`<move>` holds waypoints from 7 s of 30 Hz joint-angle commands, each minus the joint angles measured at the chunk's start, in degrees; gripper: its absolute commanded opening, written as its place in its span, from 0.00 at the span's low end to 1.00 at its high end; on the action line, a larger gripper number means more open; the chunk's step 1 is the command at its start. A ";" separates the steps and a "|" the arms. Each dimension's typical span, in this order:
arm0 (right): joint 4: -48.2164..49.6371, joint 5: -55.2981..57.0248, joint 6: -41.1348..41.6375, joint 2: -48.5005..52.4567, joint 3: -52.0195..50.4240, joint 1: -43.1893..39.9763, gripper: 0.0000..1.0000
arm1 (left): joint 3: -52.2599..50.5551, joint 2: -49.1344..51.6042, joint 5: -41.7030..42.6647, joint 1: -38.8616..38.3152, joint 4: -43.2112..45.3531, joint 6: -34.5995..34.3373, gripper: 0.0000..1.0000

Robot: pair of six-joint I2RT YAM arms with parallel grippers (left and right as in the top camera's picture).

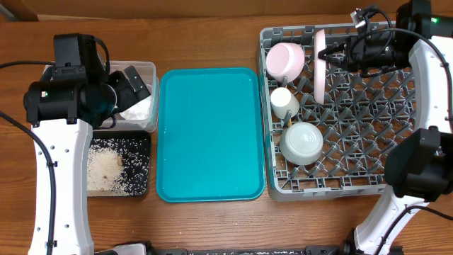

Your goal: Sort waste into correct bins and load items into the dishwasher

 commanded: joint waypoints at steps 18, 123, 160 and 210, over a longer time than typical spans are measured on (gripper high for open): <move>-1.31 -1.99 -1.95 -0.24 -1.77 -0.55 0.04 | 1.14 -0.48 0.13 -0.52 0.04 1.07 1.00; -9.90 36.72 6.51 -8.09 34.75 -3.76 1.00 | 1.14 -0.48 0.13 -0.52 0.07 1.07 1.00; -8.02 40.83 5.66 -56.74 16.61 2.89 1.00 | 1.14 -0.48 0.13 -0.52 0.04 1.07 1.00; 95.76 39.36 5.70 -104.54 -107.25 15.76 1.00 | 1.14 -0.48 0.13 -0.52 0.04 1.07 1.00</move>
